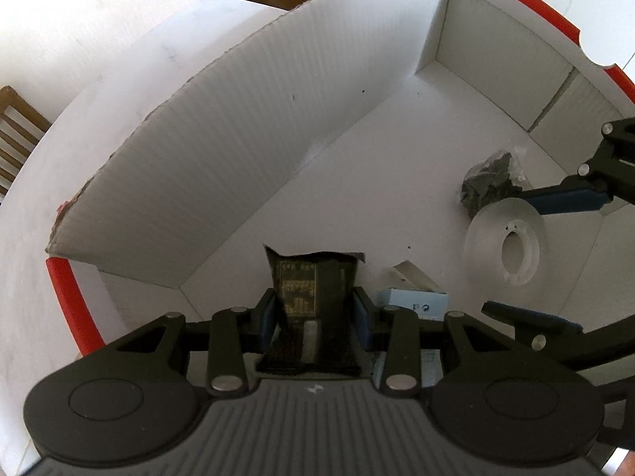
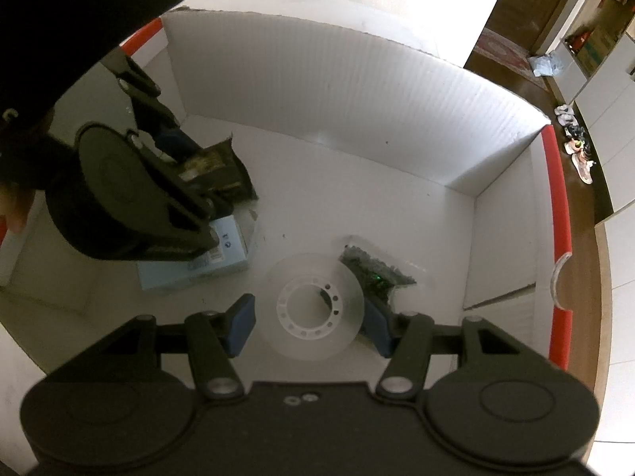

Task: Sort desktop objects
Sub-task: 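Lower the tape roll into the box and open the right tool while the left tool releases the black bag, then withdraw both tools from the box back toward the snack pile, then grasp the white-and-grey bag with the left tool while the right tool grasps the silver foil packet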

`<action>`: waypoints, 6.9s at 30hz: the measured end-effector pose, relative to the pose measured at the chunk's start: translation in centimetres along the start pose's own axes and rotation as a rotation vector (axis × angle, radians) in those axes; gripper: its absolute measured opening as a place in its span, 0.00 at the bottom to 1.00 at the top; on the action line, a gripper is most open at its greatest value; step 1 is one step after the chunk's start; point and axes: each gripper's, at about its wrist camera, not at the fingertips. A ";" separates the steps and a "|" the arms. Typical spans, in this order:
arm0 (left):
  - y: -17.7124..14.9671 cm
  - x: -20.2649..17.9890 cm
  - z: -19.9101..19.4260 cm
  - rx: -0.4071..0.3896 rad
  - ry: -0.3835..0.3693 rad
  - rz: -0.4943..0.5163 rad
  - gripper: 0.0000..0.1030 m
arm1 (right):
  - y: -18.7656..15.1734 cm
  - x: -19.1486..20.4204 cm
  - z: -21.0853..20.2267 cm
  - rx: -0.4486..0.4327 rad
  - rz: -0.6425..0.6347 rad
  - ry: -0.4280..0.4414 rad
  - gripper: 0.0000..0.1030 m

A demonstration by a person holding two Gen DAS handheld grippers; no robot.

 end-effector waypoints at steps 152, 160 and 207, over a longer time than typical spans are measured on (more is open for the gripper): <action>-38.9 12.9 -16.9 -0.572 0.127 -0.471 1.00 | -6.5 24.8 -14.3 -0.432 0.003 0.131 0.89; -39.2 14.9 -15.4 -0.545 0.145 -0.510 1.00 | -6.0 25.7 -12.2 -0.406 -0.039 0.129 0.88; -36.4 21.9 -9.7 -0.441 0.162 -0.732 1.00 | -2.7 29.2 -5.6 -0.336 -0.237 0.330 0.84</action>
Point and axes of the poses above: each gripper's, at about its wrist camera, not at the fingertips, and z roughly the way its jaws point, x to its left, y to its top, and after that the axes turned 10 degrees about -y, right-handed
